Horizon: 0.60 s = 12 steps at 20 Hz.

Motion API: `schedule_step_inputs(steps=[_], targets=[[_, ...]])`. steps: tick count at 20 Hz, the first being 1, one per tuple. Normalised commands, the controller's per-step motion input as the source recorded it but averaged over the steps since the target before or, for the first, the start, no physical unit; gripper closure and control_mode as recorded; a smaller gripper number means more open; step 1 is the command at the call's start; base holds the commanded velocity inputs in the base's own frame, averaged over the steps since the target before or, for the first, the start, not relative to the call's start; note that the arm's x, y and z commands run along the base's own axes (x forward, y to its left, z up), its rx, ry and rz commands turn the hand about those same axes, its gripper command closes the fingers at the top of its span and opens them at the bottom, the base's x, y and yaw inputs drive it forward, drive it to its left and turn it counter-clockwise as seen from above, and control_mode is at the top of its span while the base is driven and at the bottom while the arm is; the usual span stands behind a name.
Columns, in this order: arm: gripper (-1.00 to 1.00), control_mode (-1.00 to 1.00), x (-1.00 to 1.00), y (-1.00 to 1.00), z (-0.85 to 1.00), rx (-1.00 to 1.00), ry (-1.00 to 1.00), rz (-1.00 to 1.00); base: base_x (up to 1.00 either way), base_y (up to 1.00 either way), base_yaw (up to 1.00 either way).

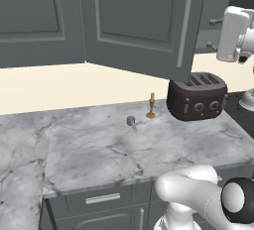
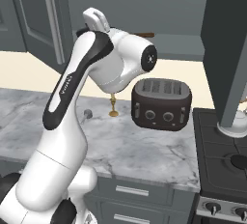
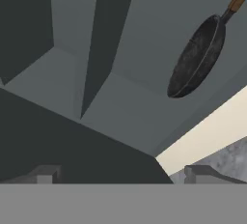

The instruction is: Pick the pan from the cabinet and place it on the stove. Then turn on the stove burner for the pan.

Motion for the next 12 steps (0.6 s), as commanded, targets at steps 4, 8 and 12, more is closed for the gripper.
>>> schedule_step_inputs(steps=[4,8,12], targets=[[-1.0,-1.0,0.48,0.0,-0.04,0.09,0.17,0.19,0.0,0.0,0.0],[-1.0,-1.0,0.44,0.0,-0.09,0.09,0.17,0.18,0.0,0.0,0.0],[-1.0,-1.0,0.32,0.01,-0.14,0.09,0.14,0.15,0.0,0.0,0.0]])
